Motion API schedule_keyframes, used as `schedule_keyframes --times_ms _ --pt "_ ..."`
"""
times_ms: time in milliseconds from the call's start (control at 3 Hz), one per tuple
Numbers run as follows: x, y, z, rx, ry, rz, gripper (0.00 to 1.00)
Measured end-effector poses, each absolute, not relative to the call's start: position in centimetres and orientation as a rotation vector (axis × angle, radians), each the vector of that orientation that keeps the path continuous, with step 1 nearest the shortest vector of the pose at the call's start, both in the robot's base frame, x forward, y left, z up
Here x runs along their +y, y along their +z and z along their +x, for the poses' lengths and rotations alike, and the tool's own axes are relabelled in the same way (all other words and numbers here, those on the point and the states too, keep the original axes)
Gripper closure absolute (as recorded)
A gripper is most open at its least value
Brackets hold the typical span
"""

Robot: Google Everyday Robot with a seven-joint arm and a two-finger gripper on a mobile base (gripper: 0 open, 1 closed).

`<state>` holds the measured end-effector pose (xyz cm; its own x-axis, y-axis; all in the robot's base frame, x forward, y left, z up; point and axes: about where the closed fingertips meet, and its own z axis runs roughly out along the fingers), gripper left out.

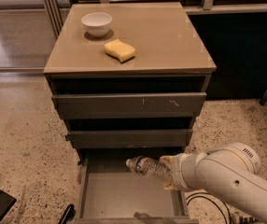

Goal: Pick water bottle from bottom drawer and place on counter

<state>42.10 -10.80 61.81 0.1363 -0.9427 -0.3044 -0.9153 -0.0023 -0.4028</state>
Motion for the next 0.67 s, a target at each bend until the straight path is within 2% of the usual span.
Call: schedule_keyframes --times_ms 667 --pt "-11.8 65.5 43.6 1.708 -0.108 -1.848 1.00"
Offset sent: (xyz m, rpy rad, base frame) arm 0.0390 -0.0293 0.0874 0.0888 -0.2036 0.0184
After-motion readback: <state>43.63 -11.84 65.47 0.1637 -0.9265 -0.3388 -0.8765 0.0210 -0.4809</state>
